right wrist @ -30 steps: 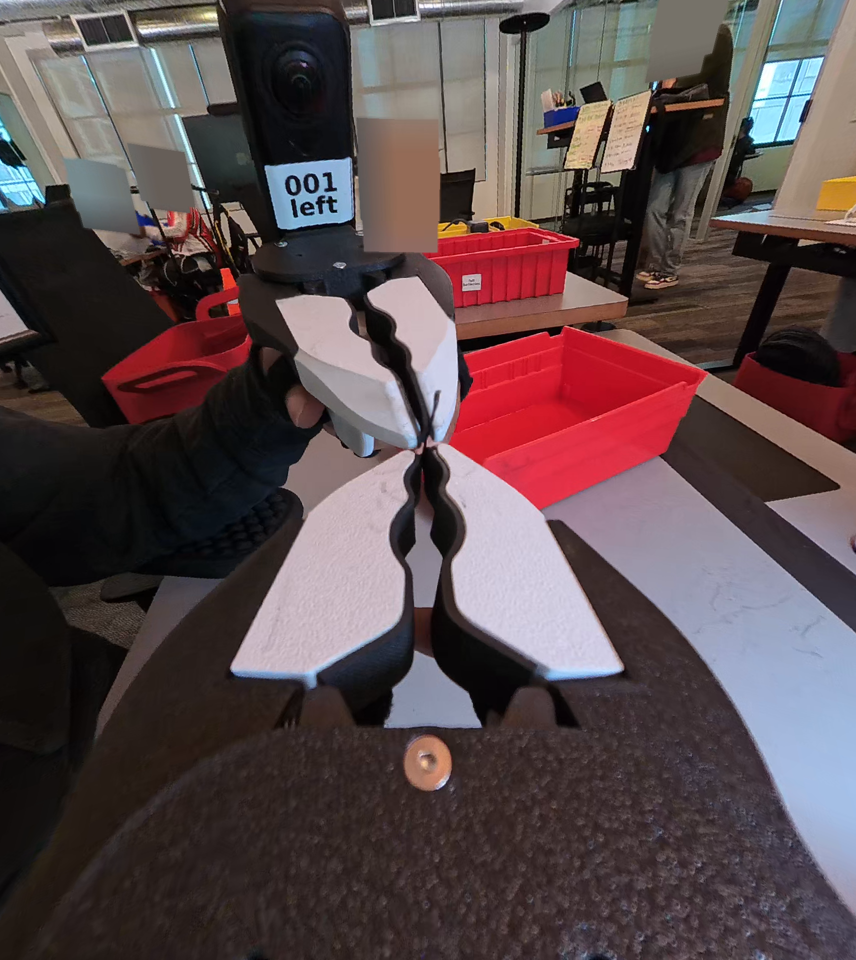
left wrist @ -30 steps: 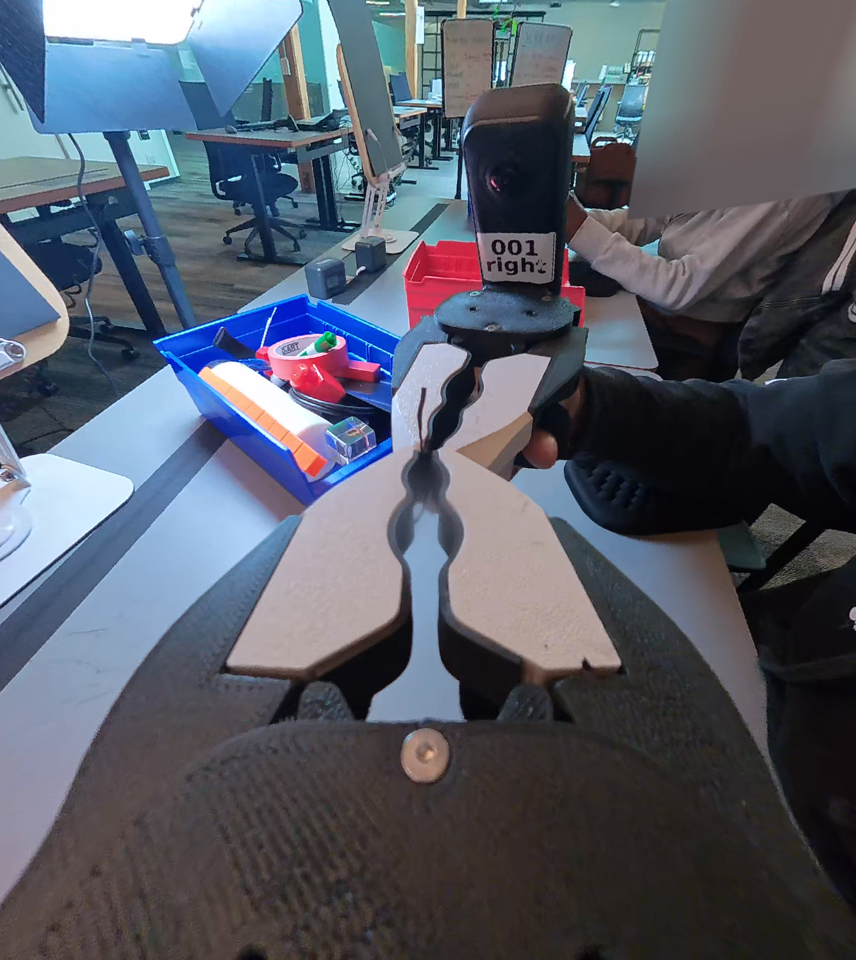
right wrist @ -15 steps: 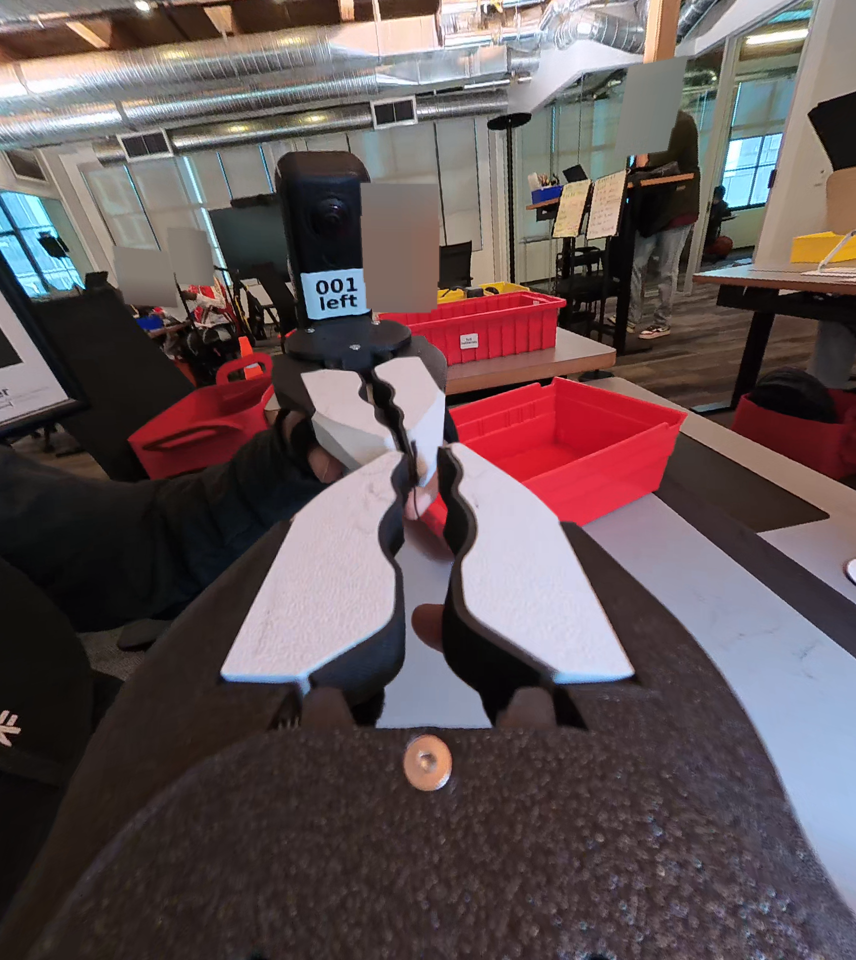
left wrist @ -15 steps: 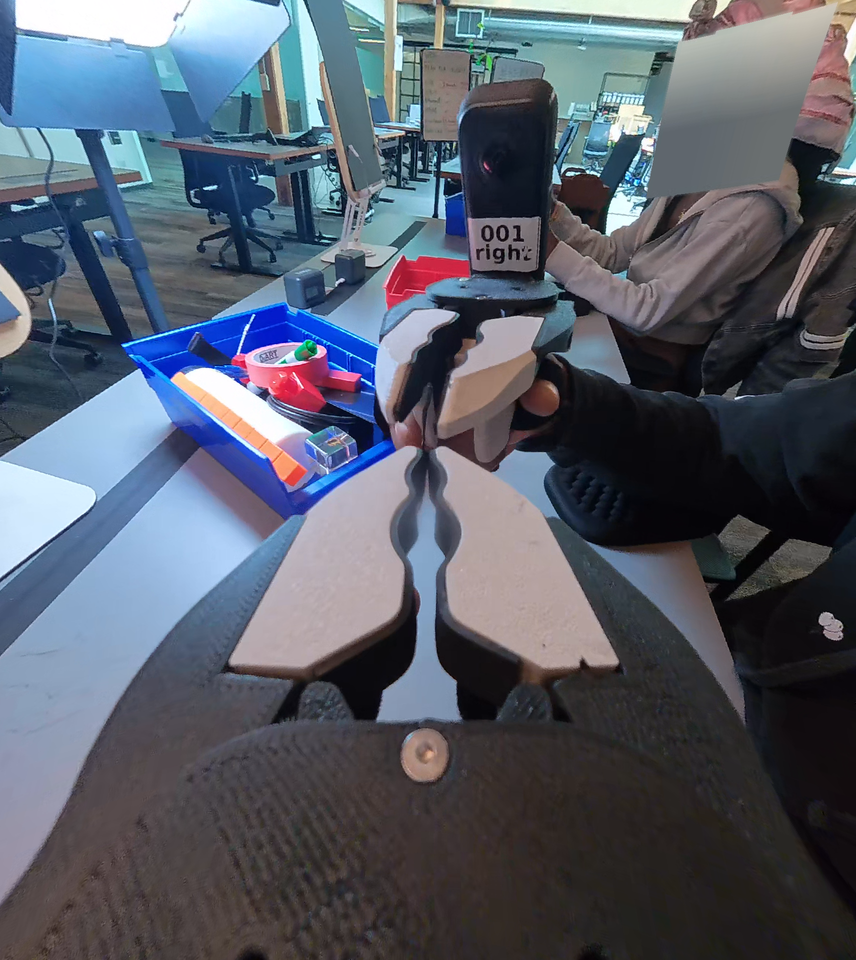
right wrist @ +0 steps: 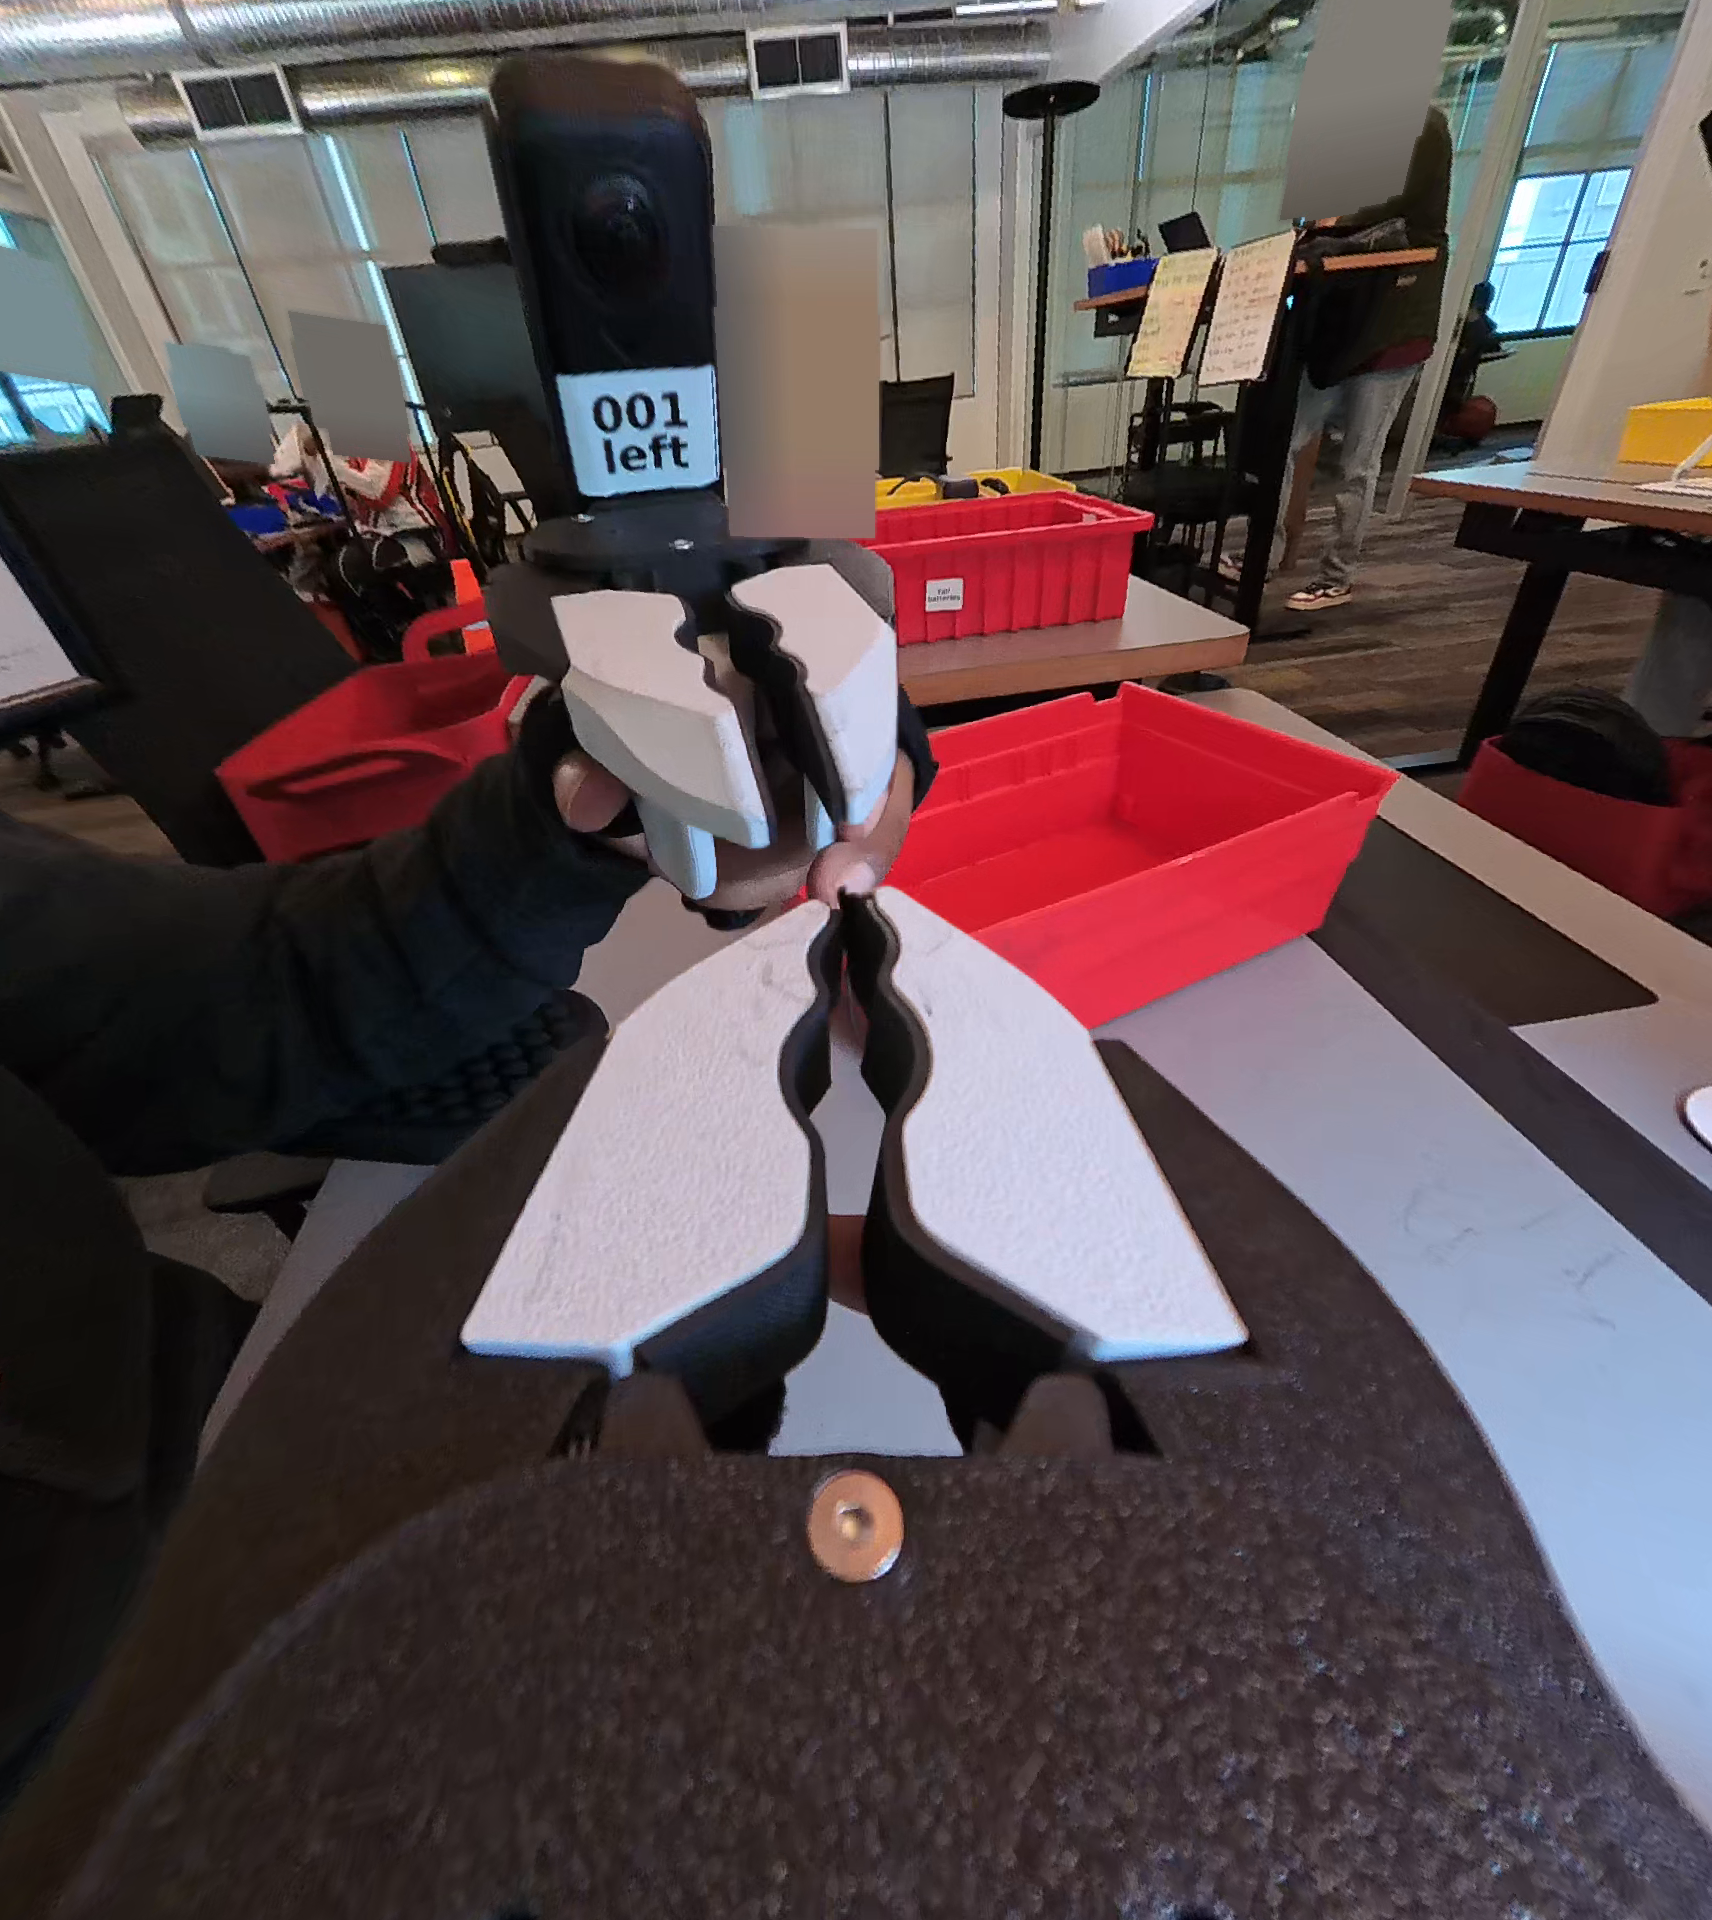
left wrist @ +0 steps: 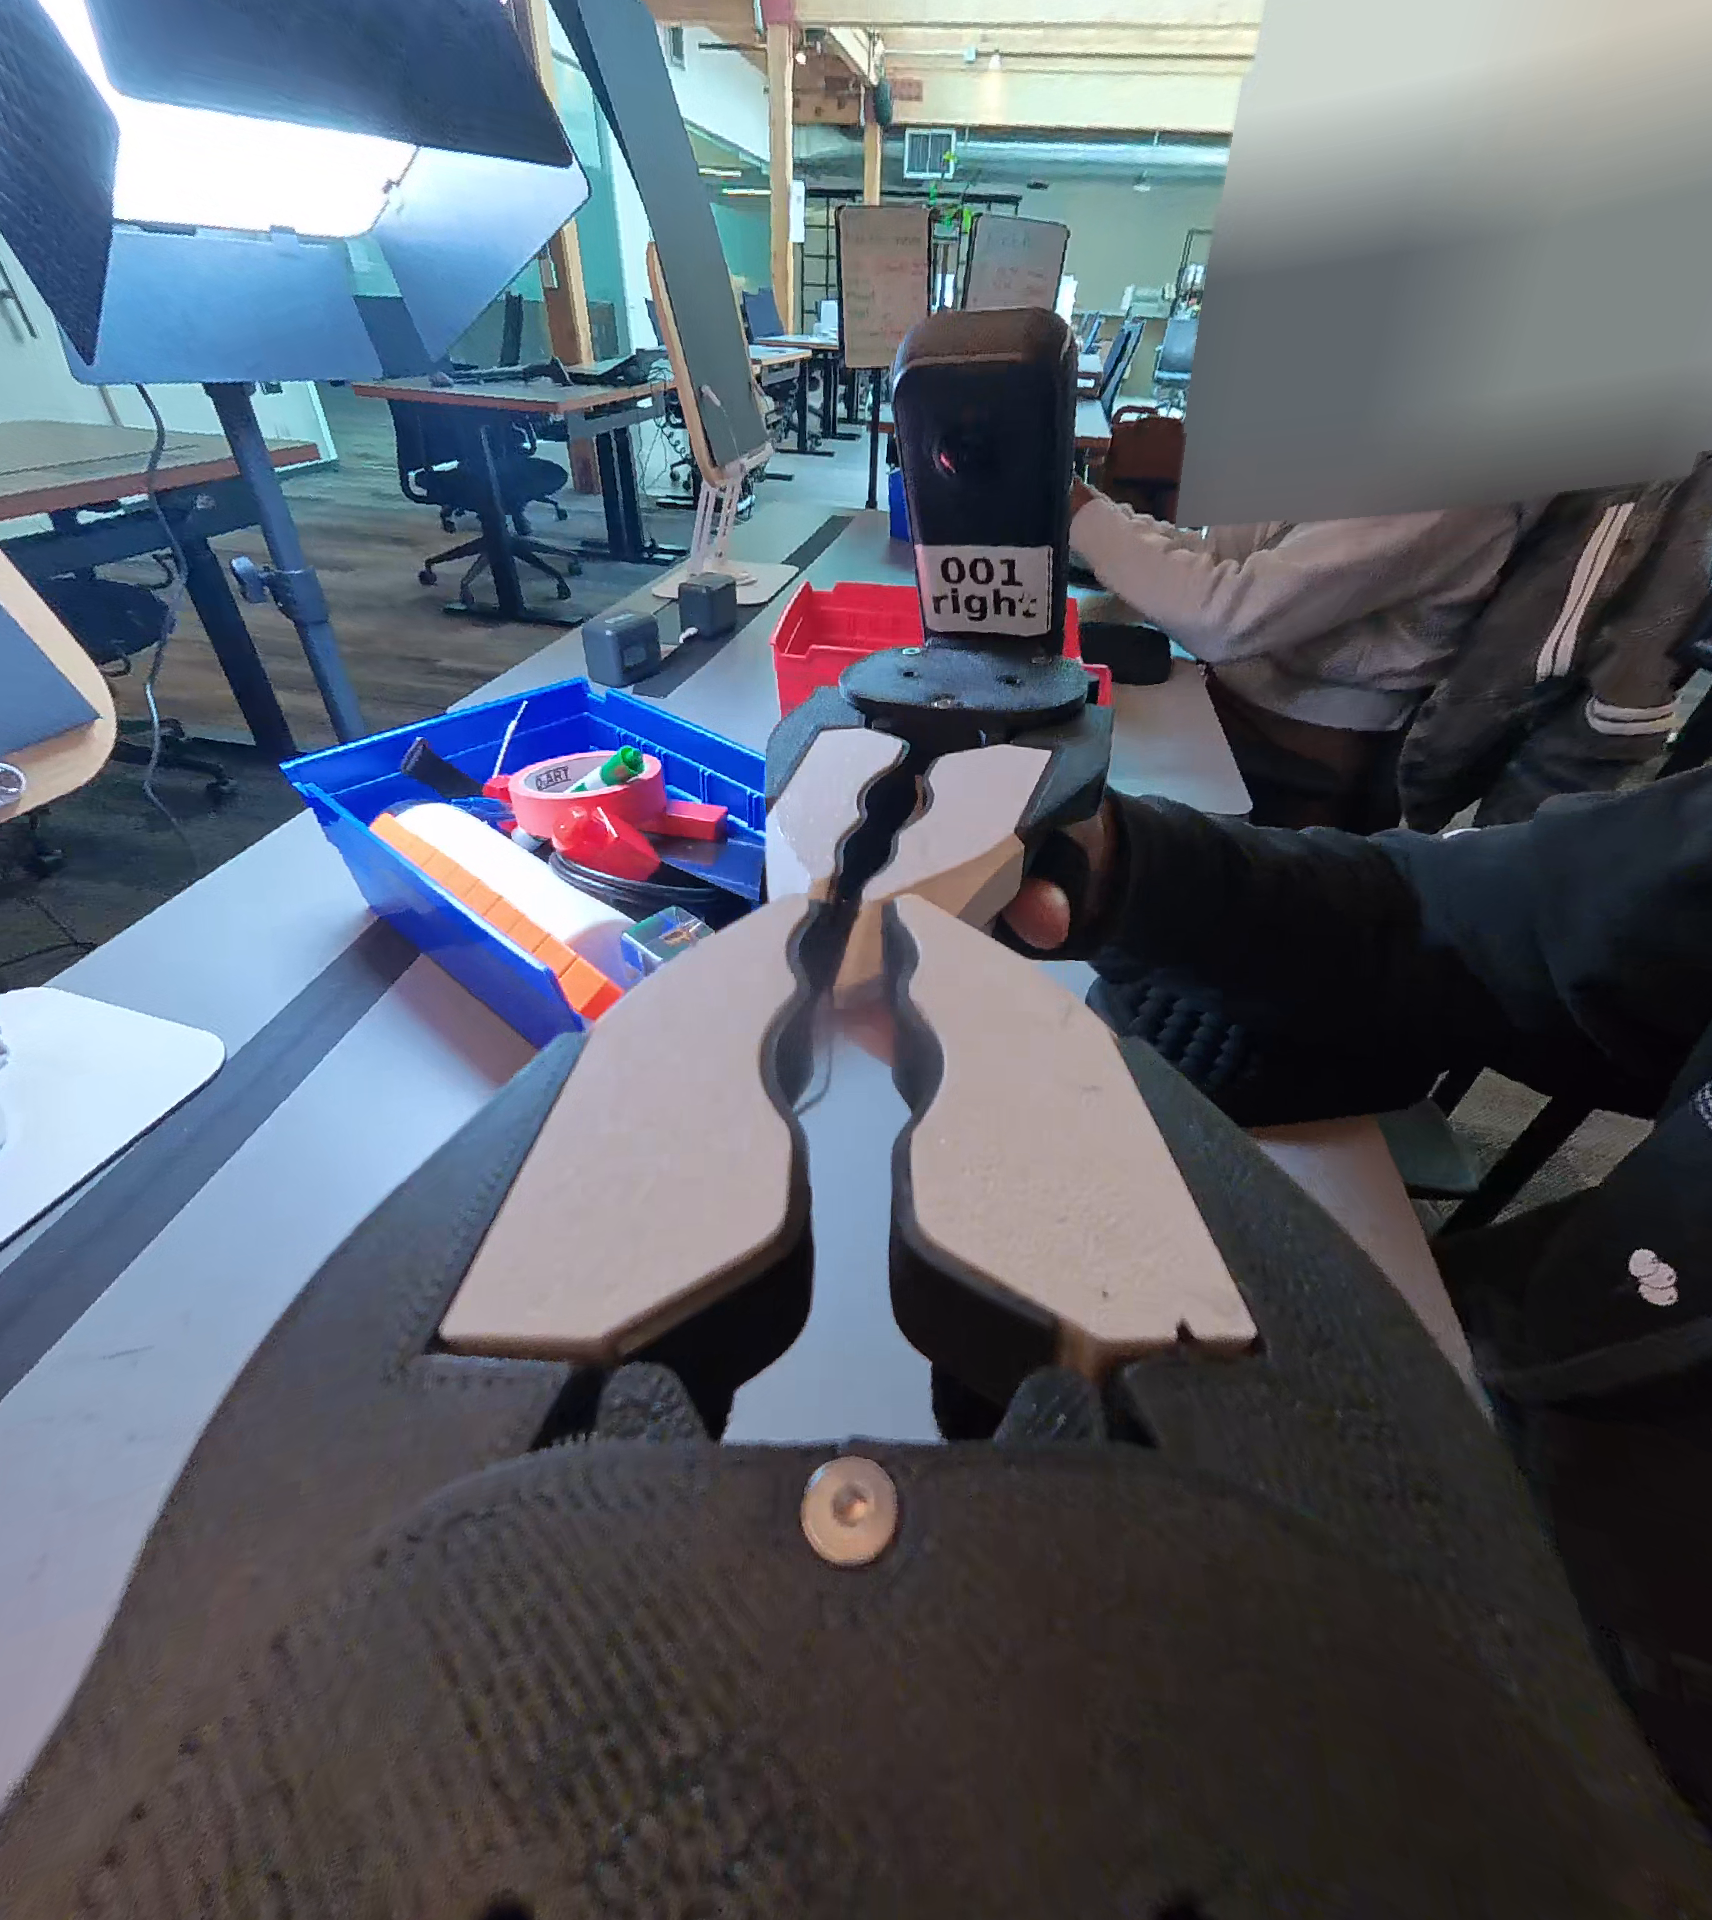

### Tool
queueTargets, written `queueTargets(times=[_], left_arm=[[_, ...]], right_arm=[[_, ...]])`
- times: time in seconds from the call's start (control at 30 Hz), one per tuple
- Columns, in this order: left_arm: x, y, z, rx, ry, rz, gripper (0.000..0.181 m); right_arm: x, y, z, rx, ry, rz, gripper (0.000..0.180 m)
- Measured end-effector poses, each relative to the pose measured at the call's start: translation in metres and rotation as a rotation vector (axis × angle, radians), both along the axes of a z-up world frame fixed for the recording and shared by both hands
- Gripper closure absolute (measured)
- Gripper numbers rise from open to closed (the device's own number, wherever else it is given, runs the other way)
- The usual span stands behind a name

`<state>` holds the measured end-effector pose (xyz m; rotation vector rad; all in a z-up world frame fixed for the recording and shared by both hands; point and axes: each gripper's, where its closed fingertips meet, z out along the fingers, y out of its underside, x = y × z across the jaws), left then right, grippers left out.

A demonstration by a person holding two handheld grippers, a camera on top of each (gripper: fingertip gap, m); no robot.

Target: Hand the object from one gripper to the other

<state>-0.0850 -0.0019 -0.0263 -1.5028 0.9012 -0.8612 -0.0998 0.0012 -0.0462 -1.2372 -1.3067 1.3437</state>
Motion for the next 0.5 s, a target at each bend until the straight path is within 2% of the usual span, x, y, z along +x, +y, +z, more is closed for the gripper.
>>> queueTargets(times=[0.2,0.5], left_arm=[[0.004,0.003,-0.016,0.004,0.102,0.021,0.172],[0.002,0.005,-0.019,0.013,0.139,0.04,0.181]], right_arm=[[-0.005,0.0,-0.01,0.042,-0.049,-0.02,0.179],[-0.005,0.0,-0.013,0.108,-0.079,-0.05,0.179]])
